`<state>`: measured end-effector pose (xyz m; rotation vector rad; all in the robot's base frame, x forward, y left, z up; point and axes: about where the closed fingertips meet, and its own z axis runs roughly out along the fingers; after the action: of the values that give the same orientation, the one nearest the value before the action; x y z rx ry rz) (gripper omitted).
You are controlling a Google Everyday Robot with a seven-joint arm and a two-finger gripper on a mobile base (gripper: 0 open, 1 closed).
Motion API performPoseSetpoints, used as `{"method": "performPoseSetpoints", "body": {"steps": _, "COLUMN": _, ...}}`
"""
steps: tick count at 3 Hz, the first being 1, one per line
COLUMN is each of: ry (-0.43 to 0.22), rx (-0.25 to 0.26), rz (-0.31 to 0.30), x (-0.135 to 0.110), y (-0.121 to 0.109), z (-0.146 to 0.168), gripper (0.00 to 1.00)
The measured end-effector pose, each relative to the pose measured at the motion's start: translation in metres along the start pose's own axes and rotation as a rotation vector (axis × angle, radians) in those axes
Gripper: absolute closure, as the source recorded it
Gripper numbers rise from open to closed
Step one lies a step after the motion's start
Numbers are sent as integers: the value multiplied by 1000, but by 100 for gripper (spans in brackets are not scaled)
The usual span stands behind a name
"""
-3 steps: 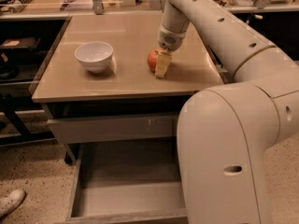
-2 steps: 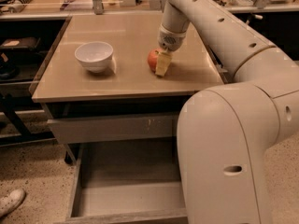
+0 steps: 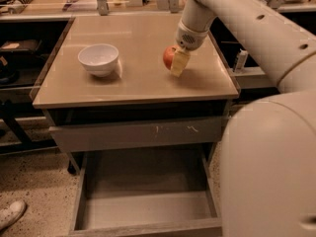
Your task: Place apple into middle drawer
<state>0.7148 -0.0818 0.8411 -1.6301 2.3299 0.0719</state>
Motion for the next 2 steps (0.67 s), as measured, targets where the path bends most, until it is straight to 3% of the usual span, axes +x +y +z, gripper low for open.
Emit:
{"method": "performPoseSetpoints", "body": {"steps": 1, "ry": -84, "rx": 91, "rz": 134, "x": 21, "y": 30, "z": -59, "gripper": 100}}
{"method": "performPoseSetpoints", "body": {"steps": 2, "ry": -124, "rx": 125, "rz": 238, "x": 44, "y": 83, "z": -98, "gripper": 100}}
